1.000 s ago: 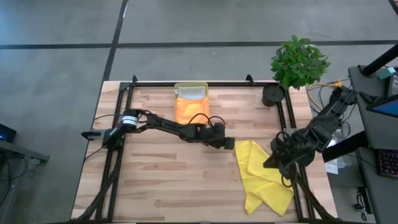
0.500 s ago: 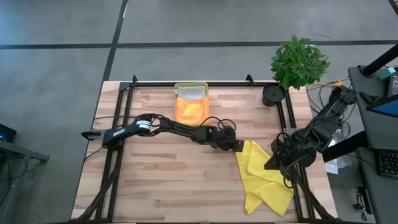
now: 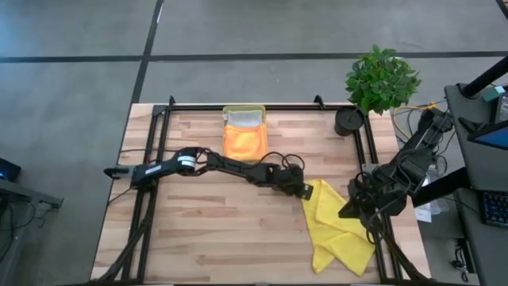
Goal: Fold microfiber towels
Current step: Fold the yellow microfiber cloth
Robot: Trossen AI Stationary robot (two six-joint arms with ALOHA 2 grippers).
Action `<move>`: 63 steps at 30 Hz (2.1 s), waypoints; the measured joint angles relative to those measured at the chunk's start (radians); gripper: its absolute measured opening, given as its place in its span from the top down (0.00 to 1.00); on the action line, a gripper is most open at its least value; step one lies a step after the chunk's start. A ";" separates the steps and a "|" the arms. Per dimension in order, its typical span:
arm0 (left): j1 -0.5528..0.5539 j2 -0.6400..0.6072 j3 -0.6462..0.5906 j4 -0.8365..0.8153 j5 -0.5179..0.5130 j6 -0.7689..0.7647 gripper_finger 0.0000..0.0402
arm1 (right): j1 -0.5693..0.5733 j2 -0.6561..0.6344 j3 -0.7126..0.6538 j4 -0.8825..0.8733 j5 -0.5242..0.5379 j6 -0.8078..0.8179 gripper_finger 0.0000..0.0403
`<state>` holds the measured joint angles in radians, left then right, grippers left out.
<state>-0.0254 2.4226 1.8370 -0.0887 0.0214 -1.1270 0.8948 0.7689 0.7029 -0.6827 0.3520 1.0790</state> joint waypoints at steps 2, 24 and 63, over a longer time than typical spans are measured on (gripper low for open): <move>-0.001 -0.008 -0.003 -0.010 0.022 0.073 0.97 | 0.000 0.000 0.000 0.000 0.029 -0.006 0.88; -0.062 -0.232 -0.005 -0.354 -0.215 0.809 1.00 | -0.262 0.010 -0.165 0.320 0.170 -0.167 0.79; -0.213 -0.444 -0.011 -0.816 -0.553 1.416 1.00 | -0.720 0.526 -0.086 1.015 -0.025 -1.025 0.70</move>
<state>-0.2379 1.9790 1.8256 -0.9045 -0.5317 0.2889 0.1746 1.2947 0.6168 0.3325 0.3267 0.0542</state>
